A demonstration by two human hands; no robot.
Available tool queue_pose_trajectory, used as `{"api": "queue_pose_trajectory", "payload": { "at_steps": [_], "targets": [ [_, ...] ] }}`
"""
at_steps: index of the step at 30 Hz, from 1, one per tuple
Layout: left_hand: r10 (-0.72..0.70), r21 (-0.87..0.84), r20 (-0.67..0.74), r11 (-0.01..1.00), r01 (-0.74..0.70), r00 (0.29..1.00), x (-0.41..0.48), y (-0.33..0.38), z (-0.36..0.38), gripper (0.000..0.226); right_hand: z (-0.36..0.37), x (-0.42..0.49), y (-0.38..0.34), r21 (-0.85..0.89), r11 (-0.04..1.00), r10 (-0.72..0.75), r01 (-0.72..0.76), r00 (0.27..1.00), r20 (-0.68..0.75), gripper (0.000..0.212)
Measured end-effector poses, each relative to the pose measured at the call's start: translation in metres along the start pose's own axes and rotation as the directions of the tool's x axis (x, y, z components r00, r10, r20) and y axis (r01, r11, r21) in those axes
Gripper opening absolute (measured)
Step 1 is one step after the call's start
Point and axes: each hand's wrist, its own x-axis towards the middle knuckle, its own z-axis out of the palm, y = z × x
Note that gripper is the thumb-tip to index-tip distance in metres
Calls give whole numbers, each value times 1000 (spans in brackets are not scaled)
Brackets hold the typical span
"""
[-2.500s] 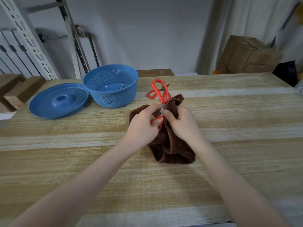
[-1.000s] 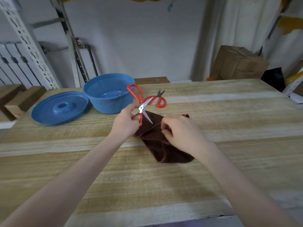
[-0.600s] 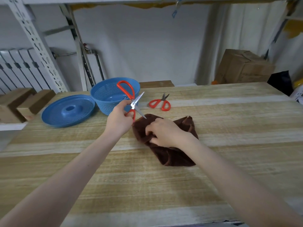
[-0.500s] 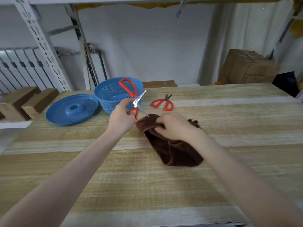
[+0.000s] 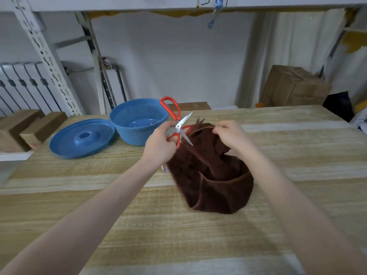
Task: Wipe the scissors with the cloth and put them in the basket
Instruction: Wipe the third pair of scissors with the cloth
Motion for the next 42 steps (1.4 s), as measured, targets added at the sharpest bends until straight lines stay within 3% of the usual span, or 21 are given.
{"api": "queue_pose_trajectory", "payload": {
  "at_steps": [3,5,9,15,17,19,22,24,26,29,33,37,42],
  "targets": [
    [26,-20,17,999,-25,1000,-3,0,8,39,7,-11,7,139,989,39,-40,999,13,40],
    [41,-33,21,999,-41,999,-4,-1,13,40,14,-16,8,281,958,43,-58,997,59,33],
    [89,-52,19,995,-88,996,-7,-2,19,43,19,-19,7,592,779,106,-206,974,200,29],
    [183,-56,90,982,-178,979,-15,2,26,43,25,-24,10,357,932,-18,-67,973,231,11],
    [204,-59,112,978,-199,973,-18,5,25,46,29,-27,10,292,956,-49,-21,972,229,22],
    [201,-38,113,979,-198,973,-19,5,24,47,36,-29,9,259,964,-88,56,990,112,31],
    [219,-27,101,976,-217,971,-15,5,24,47,41,-31,4,341,935,-104,102,994,-11,38],
    [222,-35,105,975,-219,969,-14,4,22,47,40,-31,4,365,925,-116,102,993,17,36],
    [221,-34,118,975,-218,968,-14,4,20,47,37,-31,7,366,925,-134,103,989,60,19],
    [222,-12,96,975,-221,970,-16,5,20,46,31,-34,8,374,920,-174,121,979,110,27],
    [237,35,57,970,-239,970,-16,12,21,46,33,-31,2,404,908,-145,112,988,52,16],
    [235,50,72,970,-239,969,-14,18,21,45,42,-30,-5,452,881,-125,138,990,-59,33],
    [188,12,91,982,-190,978,-15,14,18,43,49,-30,-2,519,850,-91,86,996,-15,46]
  ]
}}
